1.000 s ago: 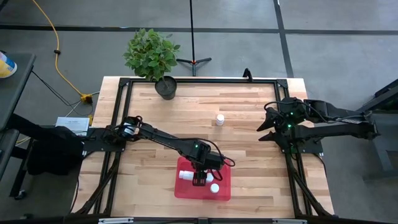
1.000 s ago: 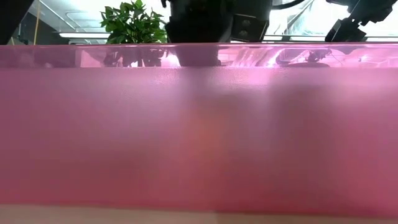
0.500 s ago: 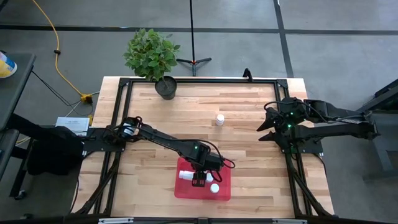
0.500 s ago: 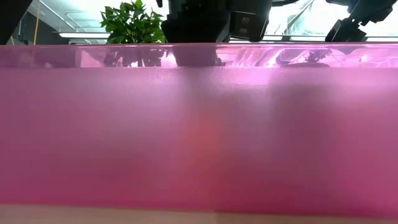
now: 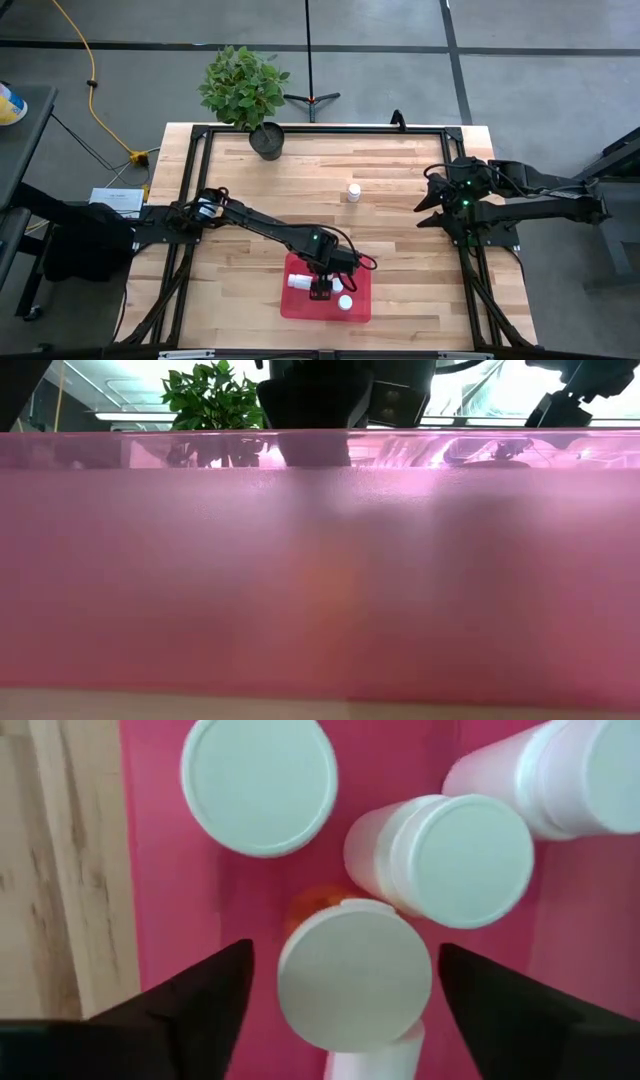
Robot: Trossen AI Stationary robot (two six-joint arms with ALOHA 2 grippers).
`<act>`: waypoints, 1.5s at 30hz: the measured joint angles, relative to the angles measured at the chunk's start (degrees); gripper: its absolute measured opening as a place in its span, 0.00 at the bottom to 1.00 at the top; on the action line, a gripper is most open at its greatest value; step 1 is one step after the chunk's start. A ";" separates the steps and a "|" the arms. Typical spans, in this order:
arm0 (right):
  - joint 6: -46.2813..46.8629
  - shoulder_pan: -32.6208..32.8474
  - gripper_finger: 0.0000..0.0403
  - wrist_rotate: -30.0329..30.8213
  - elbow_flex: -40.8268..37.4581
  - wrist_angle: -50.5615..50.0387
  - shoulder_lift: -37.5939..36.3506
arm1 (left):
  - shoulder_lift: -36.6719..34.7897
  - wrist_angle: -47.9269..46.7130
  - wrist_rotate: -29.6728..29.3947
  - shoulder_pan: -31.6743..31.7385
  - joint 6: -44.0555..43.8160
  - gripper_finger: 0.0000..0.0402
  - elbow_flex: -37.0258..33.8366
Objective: Pick and place pill bottles into a basket
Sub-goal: Put the white pill bottle into the red bin
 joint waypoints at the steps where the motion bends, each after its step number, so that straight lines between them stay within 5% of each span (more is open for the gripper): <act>1: -0.01 0.01 0.58 0.00 0.00 -0.08 0.01 | 0.00 0.01 -0.21 0.00 -0.23 0.90 0.00; 5: -0.25 0.01 0.58 0.09 0.00 -0.11 0.01 | 0.00 -0.76 -1.41 0.00 -0.50 0.99 0.00; 28: -0.37 0.01 0.58 0.37 0.00 -0.09 0.01 | 0.00 -9.94 6.48 -0.76 -3.33 0.98 0.00; 45: -0.33 0.01 0.58 0.35 0.00 -0.09 0.00 | 0.00 -14.55 2.91 -4.30 -3.45 0.98 0.00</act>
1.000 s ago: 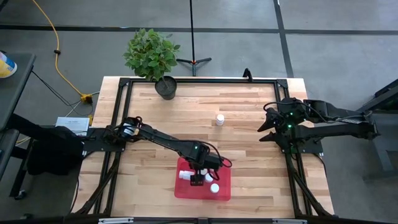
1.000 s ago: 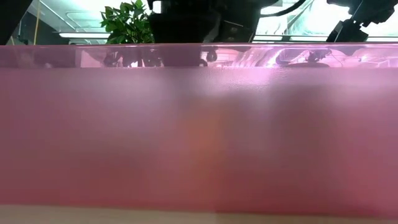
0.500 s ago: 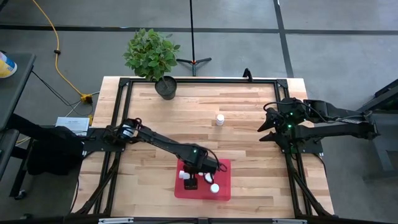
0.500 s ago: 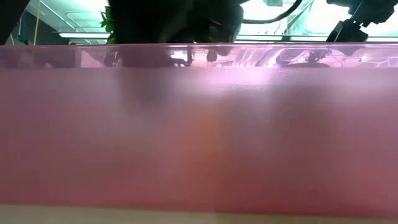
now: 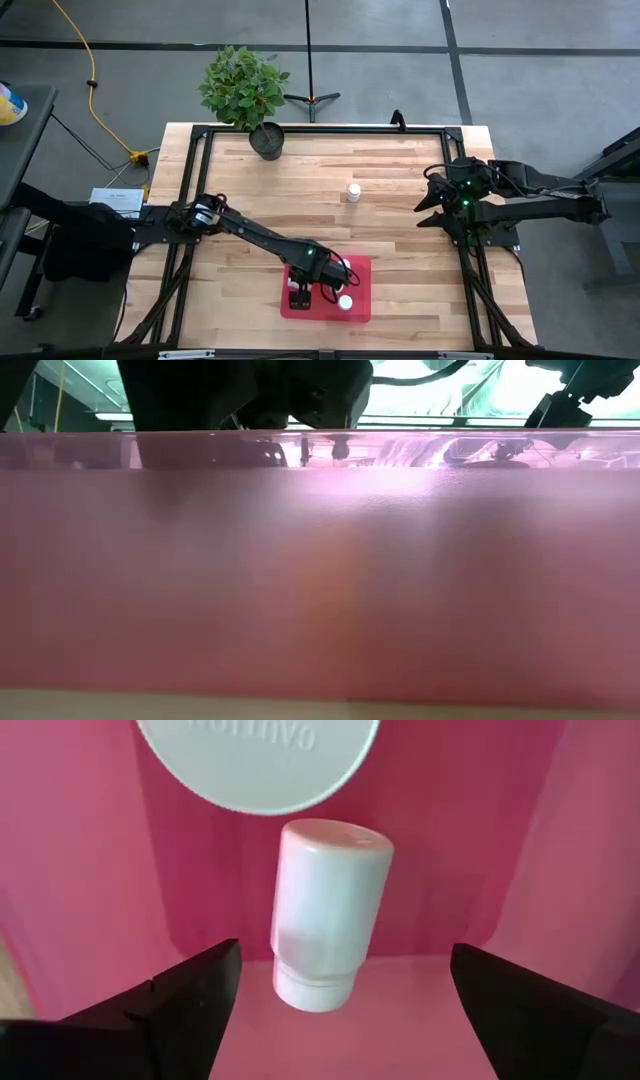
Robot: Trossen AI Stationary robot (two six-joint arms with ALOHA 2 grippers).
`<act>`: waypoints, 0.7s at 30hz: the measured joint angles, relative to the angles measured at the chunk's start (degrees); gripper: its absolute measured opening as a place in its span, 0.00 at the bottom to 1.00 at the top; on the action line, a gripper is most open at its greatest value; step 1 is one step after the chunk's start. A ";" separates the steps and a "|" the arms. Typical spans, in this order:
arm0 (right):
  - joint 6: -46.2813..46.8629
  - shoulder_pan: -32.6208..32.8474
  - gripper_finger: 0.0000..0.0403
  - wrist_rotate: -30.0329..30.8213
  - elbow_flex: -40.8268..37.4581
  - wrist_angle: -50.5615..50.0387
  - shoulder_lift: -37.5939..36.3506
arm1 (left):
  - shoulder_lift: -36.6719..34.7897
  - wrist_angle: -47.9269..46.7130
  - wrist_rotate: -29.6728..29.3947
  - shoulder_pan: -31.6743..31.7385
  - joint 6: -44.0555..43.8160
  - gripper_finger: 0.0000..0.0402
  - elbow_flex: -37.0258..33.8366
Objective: Pick and place pill bottles into a basket
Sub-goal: Put the white pill bottle into the red bin
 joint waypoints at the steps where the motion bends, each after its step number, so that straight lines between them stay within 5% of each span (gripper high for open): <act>1: 0.04 0.00 0.58 -0.03 0.00 0.00 0.01 | 0.00 0.04 -0.02 -0.19 0.00 0.98 0.00; 14: 0.17 0.00 0.58 -0.34 0.00 0.00 -0.01 | 0.00 -1.36 -1.72 -0.42 -0.05 0.98 -0.07; 21: -0.48 -0.02 0.58 -0.37 0.00 0.00 -0.03 | 0.07 0.30 0.12 -1.08 -1.51 0.98 -6.88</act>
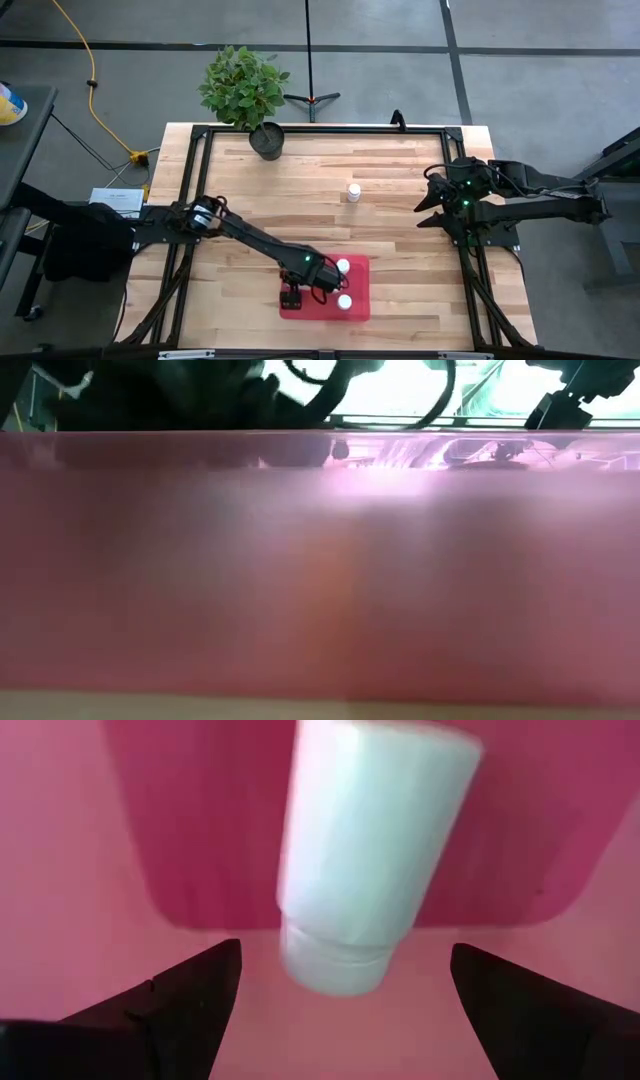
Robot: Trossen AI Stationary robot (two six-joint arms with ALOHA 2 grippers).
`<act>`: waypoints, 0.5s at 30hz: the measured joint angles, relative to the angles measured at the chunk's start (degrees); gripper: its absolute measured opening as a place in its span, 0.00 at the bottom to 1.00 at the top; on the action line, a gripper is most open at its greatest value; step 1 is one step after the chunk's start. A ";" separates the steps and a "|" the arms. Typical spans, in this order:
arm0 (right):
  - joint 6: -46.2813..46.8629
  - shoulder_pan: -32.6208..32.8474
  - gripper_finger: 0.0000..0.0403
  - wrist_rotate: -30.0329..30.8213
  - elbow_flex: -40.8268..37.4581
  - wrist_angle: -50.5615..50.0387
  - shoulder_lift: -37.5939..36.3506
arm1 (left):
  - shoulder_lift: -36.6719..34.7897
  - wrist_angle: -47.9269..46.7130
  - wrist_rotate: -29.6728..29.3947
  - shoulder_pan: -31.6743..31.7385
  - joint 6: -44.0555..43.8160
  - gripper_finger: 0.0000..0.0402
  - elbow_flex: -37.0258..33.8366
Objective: Pick and place pill bottles into a basket
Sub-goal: Put the white pill bottle into the red bin
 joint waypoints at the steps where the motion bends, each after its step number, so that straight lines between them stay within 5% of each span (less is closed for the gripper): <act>1: -0.15 0.02 0.58 0.00 0.02 -0.02 0.02 | -0.01 0.27 0.54 -0.01 -0.18 0.98 -0.89; 15: -0.34 0.02 0.58 0.00 0.00 -0.08 0.02 | -0.01 5.41 0.19 0.15 -1.05 0.91 -1.91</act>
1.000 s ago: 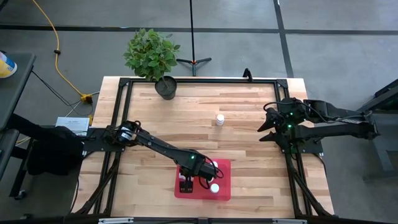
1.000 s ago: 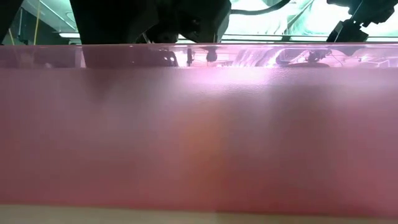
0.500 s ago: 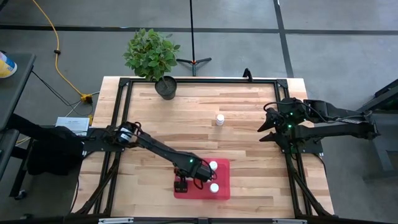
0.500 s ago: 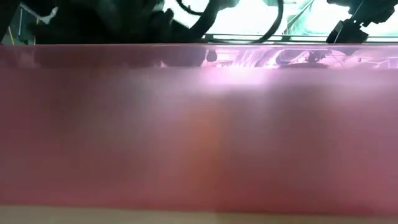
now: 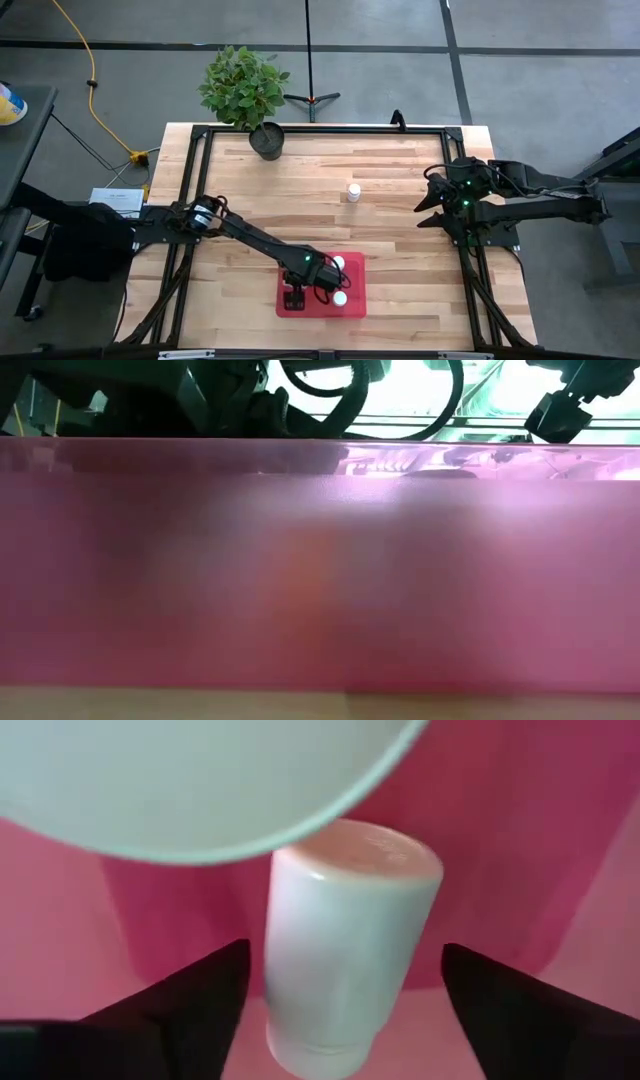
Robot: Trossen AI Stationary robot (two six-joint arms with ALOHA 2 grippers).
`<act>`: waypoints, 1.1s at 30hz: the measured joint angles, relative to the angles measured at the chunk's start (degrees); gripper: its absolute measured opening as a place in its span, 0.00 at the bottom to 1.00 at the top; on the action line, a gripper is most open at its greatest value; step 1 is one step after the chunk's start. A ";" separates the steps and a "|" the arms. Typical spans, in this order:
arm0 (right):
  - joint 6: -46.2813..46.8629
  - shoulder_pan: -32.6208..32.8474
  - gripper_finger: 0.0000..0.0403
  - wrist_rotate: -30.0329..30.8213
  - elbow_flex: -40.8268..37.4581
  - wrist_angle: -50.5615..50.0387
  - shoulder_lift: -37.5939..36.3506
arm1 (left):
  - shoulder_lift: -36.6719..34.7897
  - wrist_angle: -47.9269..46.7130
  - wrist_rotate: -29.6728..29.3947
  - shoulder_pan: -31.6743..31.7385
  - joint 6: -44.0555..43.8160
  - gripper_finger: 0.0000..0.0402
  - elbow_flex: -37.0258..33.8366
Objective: Pick and place pill bottles into a basket
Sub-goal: Put the white pill bottle into the red bin
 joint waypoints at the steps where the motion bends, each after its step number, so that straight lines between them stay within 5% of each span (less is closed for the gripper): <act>1: 0.00 -0.01 0.58 0.00 0.00 -0.01 0.00 | 0.00 -0.16 0.00 0.00 0.00 0.87 0.00; 9: 0.13 -0.01 0.58 0.00 0.00 -0.03 0.00 | 0.00 -0.55 2.75 0.00 -0.32 0.52 0.00; 19: 0.11 -0.02 0.58 0.02 0.00 -0.03 0.00 | 0.00 -5.15 6.69 0.04 0.15 0.52 1.84; 33: -0.04 -0.02 0.58 0.02 0.01 0.08 0.01 | -0.04 -16.05 -7.66 3.49 1.05 0.52 20.48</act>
